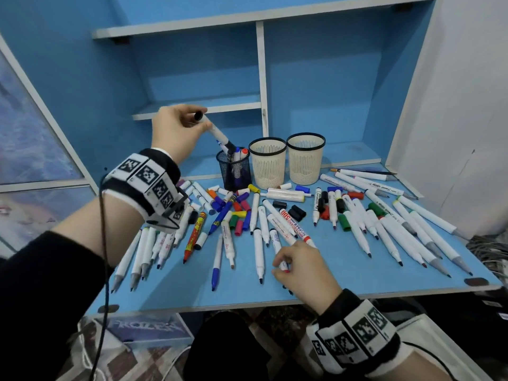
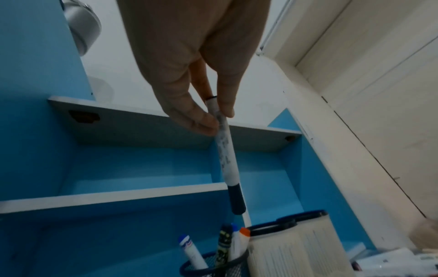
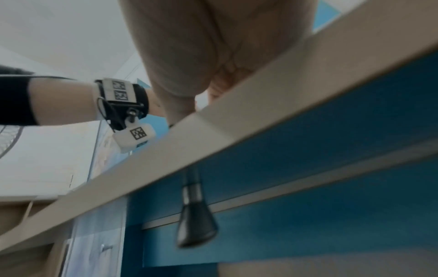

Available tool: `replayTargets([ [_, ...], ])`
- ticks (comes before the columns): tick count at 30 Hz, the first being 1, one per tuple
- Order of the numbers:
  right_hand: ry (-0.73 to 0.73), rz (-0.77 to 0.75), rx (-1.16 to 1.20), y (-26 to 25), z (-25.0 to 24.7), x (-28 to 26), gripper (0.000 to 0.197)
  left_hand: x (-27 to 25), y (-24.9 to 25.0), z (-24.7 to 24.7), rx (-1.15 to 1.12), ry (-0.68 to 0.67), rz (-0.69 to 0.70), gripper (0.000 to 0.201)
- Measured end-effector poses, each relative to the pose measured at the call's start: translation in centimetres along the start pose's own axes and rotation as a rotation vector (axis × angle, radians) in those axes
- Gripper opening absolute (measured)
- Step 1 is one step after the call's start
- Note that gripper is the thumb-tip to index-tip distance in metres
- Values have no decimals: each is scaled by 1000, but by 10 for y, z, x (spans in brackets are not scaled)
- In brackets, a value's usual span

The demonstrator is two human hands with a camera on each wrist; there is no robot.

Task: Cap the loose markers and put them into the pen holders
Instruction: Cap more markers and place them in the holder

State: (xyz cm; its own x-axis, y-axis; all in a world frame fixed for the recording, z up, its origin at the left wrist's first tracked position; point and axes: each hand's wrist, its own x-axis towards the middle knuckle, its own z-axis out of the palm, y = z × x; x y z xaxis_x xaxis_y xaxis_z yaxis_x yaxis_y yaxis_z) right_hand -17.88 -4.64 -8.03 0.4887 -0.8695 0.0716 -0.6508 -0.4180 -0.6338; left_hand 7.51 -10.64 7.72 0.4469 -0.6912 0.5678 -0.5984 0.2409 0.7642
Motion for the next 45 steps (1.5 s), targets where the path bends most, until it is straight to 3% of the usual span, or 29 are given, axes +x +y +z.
replayTargets([
  [2, -32, 9, -11, -1, -4, 2, 14, 10, -6, 6, 53, -6, 13, 23],
  [5, -51, 38, 186, 5, -11, 4, 26, 21, -14, 16, 124, -37, 35, 24],
  [11, -13, 144, 886, 24, -23, 5, 40, 37, -29, 34, 178, -66, 10, 28],
  [15, -35, 144, 1483, 35, -34, 10, 63, 41, -38, 45, 254, -85, -5, 20],
  [17, -31, 154, 1616, 41, -38, 15, 62, 41, -40, 50, 334, -116, -23, 21],
  [22, -15, 101, 1694, 56, -40, 30, 76, 42, -50, 63, 455, -204, -66, 22],
  [28, -5, 55, 1897, 69, -41, 42, 67, 39, -64, 72, 592, -324, -149, 29],
  [30, -2, 43, 1905, 70, -40, 44, 68, 34, -63, 76, 577, -307, -102, 35],
  [35, 16, 29, 1904, 71, -38, 48, 86, -2, -44, 99, 494, -264, 179, 33],
  [37, 24, 28, 1904, 71, -37, 48, 85, -18, -41, 111, 476, -407, 212, 33],
  [41, 55, 39, 1896, 71, -35, 49, 83, -38, -46, 133, 592, -793, 127, 31],
  [45, 81, 63, 1856, 71, -34, 51, 83, -38, -45, 148, 696, -1005, 86, 28],
])
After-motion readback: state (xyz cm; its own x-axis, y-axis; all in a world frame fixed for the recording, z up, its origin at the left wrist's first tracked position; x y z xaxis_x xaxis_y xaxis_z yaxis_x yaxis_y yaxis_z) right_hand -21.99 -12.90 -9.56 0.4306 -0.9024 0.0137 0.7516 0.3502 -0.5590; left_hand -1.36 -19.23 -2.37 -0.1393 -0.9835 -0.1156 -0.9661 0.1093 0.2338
